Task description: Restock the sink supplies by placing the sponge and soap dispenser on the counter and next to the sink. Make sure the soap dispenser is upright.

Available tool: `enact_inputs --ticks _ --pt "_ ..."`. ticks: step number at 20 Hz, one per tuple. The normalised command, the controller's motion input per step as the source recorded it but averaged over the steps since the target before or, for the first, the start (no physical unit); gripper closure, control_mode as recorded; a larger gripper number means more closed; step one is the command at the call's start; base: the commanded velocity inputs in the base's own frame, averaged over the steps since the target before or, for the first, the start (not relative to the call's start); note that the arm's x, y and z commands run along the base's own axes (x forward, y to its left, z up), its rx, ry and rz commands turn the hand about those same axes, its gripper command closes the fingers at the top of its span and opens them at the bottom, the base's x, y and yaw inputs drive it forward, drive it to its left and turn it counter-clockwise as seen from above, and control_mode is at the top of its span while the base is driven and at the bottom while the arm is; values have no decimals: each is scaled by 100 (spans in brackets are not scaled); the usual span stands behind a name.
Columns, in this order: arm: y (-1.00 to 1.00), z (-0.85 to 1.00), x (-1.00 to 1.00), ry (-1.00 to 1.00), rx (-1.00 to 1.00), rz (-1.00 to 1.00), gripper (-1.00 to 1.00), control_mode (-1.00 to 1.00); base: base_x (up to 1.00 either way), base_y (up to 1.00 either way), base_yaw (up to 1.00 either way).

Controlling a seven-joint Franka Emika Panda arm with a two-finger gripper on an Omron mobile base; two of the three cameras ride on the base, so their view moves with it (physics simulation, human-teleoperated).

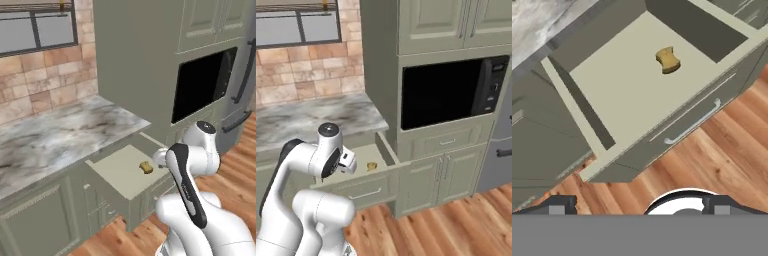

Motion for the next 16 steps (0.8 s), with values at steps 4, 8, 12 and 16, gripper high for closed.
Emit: enact_inputs --ticks 4,8,12,16 --pt "0 0 0 0 0 0 -100 100 0 -45 35" --pt "0 0 0 0 0 0 -100 100 3 -35 39" --pt "0 0 0 0 0 0 -100 100 0 -54 37" --pt "0 0 0 0 0 0 -100 100 11 -47 29"
